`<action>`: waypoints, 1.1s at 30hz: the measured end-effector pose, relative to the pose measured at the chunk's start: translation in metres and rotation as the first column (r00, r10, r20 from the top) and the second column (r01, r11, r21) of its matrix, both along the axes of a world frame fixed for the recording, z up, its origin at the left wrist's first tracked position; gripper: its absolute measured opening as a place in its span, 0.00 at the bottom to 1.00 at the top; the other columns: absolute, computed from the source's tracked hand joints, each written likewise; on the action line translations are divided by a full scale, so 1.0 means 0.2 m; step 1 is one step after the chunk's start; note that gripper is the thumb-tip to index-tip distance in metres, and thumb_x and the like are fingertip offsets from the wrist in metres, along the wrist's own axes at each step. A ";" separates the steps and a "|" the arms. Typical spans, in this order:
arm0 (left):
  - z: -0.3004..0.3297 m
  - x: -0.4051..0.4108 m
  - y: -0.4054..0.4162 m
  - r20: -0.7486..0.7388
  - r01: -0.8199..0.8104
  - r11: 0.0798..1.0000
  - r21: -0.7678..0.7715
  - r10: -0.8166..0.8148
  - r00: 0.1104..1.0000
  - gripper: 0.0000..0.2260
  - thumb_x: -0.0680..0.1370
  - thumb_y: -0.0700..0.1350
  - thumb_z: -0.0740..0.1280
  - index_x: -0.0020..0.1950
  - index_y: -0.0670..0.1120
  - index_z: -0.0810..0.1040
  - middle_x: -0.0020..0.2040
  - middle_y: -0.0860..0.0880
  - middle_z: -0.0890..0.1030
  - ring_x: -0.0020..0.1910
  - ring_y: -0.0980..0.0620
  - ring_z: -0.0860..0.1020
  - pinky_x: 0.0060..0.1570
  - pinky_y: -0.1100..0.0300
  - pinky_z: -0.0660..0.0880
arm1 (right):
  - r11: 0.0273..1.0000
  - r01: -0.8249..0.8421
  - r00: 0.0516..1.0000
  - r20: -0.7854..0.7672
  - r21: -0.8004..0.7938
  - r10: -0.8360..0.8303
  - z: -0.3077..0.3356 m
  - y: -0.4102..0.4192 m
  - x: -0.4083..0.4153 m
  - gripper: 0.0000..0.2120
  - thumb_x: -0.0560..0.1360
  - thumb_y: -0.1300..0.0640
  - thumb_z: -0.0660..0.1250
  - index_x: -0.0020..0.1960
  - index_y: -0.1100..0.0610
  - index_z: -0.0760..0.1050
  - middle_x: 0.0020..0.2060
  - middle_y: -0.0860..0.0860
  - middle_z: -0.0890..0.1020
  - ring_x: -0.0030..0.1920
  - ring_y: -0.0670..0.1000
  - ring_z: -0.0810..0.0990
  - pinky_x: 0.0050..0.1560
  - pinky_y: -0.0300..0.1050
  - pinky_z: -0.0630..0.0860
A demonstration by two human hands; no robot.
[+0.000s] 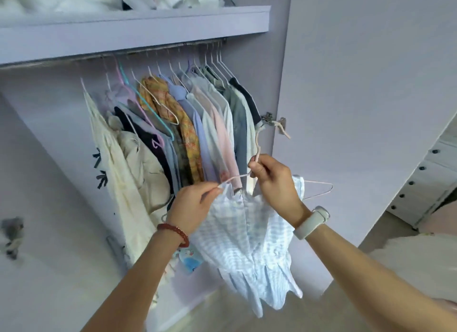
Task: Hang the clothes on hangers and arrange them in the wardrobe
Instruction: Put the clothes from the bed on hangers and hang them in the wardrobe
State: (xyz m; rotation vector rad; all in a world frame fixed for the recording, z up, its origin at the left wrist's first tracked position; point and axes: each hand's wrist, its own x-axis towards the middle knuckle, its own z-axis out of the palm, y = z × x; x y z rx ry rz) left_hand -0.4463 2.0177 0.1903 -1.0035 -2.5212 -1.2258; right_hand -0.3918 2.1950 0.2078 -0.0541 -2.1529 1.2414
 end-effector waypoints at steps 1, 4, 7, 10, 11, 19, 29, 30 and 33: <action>0.00 0.00 -0.02 -0.024 -0.040 0.997 0.061 0.041 0.999 0.07 0.77 0.39 0.65 0.44 0.38 0.80 0.36 0.44 0.80 0.35 0.51 0.75 0.39 0.61 0.71 | 0.999 -0.028 1.000 -0.003 0.019 0.028 0.00 -0.05 -0.03 0.10 0.77 0.62 0.62 0.36 0.59 0.71 0.31 0.50 0.75 0.34 0.50 0.74 0.38 0.35 0.69; 0.02 0.01 -0.07 -0.055 -0.135 0.978 0.161 0.146 0.988 0.05 0.76 0.37 0.65 0.45 0.38 0.80 0.33 0.53 0.75 0.33 0.59 0.70 0.36 0.70 0.67 | 0.989 -0.130 0.991 0.038 0.069 0.127 -0.04 -0.19 -0.11 0.08 0.78 0.60 0.61 0.41 0.61 0.74 0.37 0.54 0.79 0.37 0.49 0.74 0.40 0.41 0.70; 0.01 -0.02 -0.19 0.001 -0.240 0.957 0.163 0.243 0.970 0.07 0.77 0.37 0.63 0.41 0.40 0.78 0.30 0.56 0.70 0.30 0.59 0.69 0.34 0.66 0.64 | 0.974 -0.215 0.976 0.049 0.071 0.212 -0.07 -0.26 -0.18 0.09 0.79 0.57 0.57 0.47 0.56 0.76 0.38 0.48 0.79 0.38 0.43 0.75 0.42 0.35 0.70; 0.01 -0.08 -0.39 0.068 -0.397 0.900 0.183 0.391 0.918 0.12 0.78 0.39 0.63 0.34 0.43 0.72 0.26 0.53 0.66 0.27 0.57 0.64 0.29 0.67 0.61 | 0.959 -0.254 0.967 0.070 0.126 0.247 -0.08 -0.29 -0.28 0.17 0.78 0.55 0.53 0.58 0.61 0.75 0.50 0.52 0.80 0.50 0.48 0.78 0.53 0.32 0.68; 0.02 -0.11 -0.46 0.089 -0.439 0.879 0.186 0.430 0.899 0.12 0.78 0.40 0.63 0.34 0.41 0.74 0.27 0.49 0.66 0.27 0.56 0.63 0.29 0.67 0.61 | 0.947 -0.280 0.959 0.083 0.156 0.269 -0.08 -0.30 -0.33 0.18 0.78 0.55 0.53 0.59 0.63 0.74 0.52 0.55 0.80 0.53 0.51 0.77 0.56 0.33 0.67; 0.06 -0.16 -0.90 0.268 -0.761 0.621 0.187 0.714 0.647 0.19 0.78 0.40 0.63 0.27 0.45 0.65 0.21 0.55 0.61 0.21 0.58 0.60 0.23 0.68 0.58 | 0.816 -0.448 0.892 0.120 0.365 0.436 -0.16 -0.65 -0.69 0.13 0.77 0.61 0.60 0.60 0.61 0.74 0.50 0.53 0.76 0.52 0.52 0.75 0.53 0.44 0.69; 0.07 0.08 -1.06 0.705 -0.885 0.230 0.405 0.538 0.462 0.13 0.78 0.36 0.60 0.34 0.41 0.72 0.26 0.47 0.72 0.26 0.51 0.70 0.29 0.62 0.69 | 0.347 -0.938 0.321 0.319 -0.024 0.892 -0.20 -1.25 -0.63 0.06 0.77 0.57 0.61 0.49 0.60 0.72 0.44 0.51 0.79 0.49 0.49 0.78 0.46 0.28 0.68; 0.09 0.10 -1.06 0.744 -0.866 0.190 0.462 0.448 0.495 0.13 0.78 0.35 0.59 0.33 0.40 0.74 0.26 0.47 0.75 0.25 0.51 0.73 0.28 0.62 0.73 | 0.313 -0.949 0.284 0.339 -0.033 0.897 -0.21 -1.26 -0.61 0.06 0.77 0.56 0.62 0.48 0.59 0.72 0.44 0.51 0.79 0.49 0.49 0.78 0.47 0.30 0.69; 0.13 0.13 -1.08 0.778 -0.828 0.148 0.541 0.285 0.560 0.21 0.79 0.35 0.57 0.27 0.43 0.76 0.24 0.49 0.76 0.23 0.54 0.75 0.26 0.66 0.74 | 0.239 -0.971 0.217 0.345 -0.021 0.913 -0.23 -1.27 -0.58 0.10 0.77 0.54 0.62 0.46 0.62 0.73 0.43 0.52 0.79 0.48 0.48 0.78 0.49 0.37 0.71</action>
